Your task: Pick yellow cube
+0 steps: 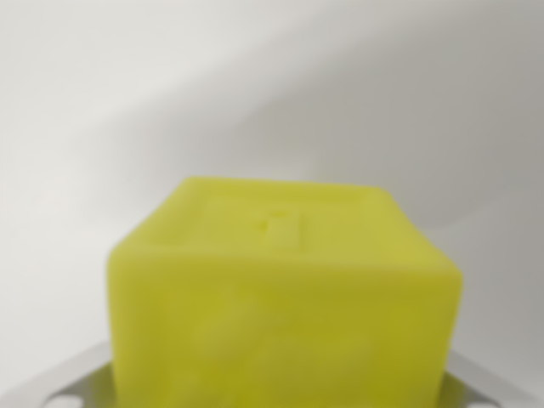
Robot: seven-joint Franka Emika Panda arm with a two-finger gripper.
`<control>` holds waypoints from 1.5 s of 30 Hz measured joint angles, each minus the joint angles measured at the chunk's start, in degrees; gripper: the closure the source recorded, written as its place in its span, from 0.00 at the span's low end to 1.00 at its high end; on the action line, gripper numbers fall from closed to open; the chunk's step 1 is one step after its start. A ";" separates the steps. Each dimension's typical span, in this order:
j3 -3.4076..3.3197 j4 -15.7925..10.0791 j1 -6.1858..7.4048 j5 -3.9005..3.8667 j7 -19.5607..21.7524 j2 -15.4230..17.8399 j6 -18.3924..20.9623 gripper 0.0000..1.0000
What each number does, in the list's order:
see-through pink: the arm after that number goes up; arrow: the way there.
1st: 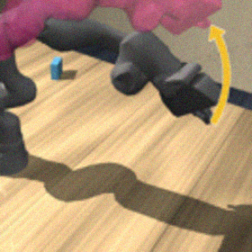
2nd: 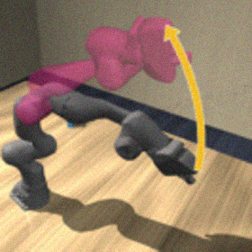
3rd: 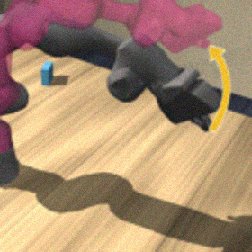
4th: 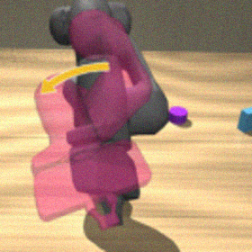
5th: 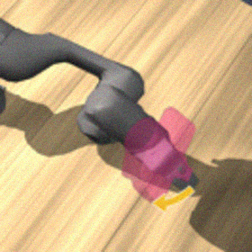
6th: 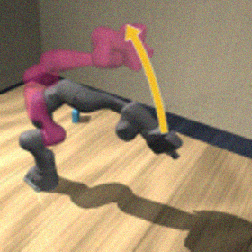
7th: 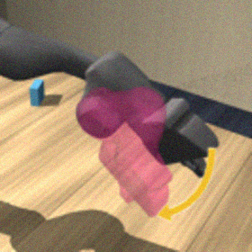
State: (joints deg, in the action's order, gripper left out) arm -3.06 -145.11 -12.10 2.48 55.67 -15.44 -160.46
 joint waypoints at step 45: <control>0.05 0.21 -0.49 -2.57 1.86 17.21 17.43 1.00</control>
State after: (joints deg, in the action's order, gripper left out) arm -3.01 -144.90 -12.58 -0.09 57.52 1.77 -143.03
